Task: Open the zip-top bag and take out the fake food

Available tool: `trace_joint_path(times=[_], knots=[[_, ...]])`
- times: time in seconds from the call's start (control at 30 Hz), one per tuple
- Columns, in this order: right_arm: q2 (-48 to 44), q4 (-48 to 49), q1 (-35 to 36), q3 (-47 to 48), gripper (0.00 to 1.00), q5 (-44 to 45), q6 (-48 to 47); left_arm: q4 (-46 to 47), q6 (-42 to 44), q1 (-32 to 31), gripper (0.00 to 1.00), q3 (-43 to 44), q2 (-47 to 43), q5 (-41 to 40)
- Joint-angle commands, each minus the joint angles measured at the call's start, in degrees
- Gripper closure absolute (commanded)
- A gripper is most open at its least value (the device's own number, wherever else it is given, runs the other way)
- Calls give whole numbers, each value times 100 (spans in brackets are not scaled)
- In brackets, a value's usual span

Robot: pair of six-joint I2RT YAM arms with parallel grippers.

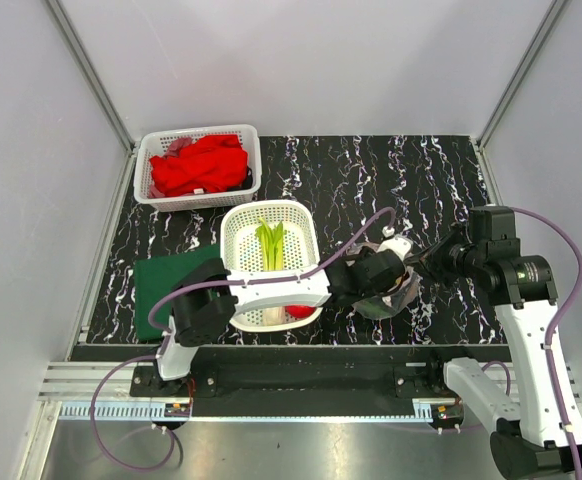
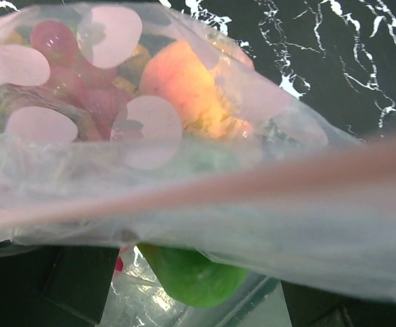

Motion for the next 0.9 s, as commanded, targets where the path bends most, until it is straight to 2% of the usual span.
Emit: trace_joint_path(times=[0.0, 0.13, 0.3, 0.37, 0.4, 0.47, 0.5, 0.67, 0.87], knots=[[-199, 142, 13, 74, 100, 44, -43, -576, 64, 53, 13, 149, 386, -348], [-243, 115, 13, 30, 100, 79, -70, -638, 135, 53, 23, 211, 448, -366], [-313, 133, 13, -101, 100, 105, -175, -647, 337, 62, 62, 193, 325, -314], [-331, 133, 13, -137, 100, 132, -271, -656, 450, 71, 71, 184, 238, -296], [-331, 142, 5, -154, 100, 149, -298, -673, 503, 71, 83, 202, 150, -296], [-366, 177, 13, -163, 100, 193, -386, -752, 644, 62, 92, 246, 44, -340], [-401, 186, 5, -163, 100, 202, -421, -778, 697, 71, 100, 255, -87, -375], [-471, 265, 13, -207, 100, 360, -728, -875, 1039, 71, 100, 439, -553, -305], [-551, 317, 5, -233, 100, 624, -1168, -910, 1487, 71, 100, 737, -1133, 301]])
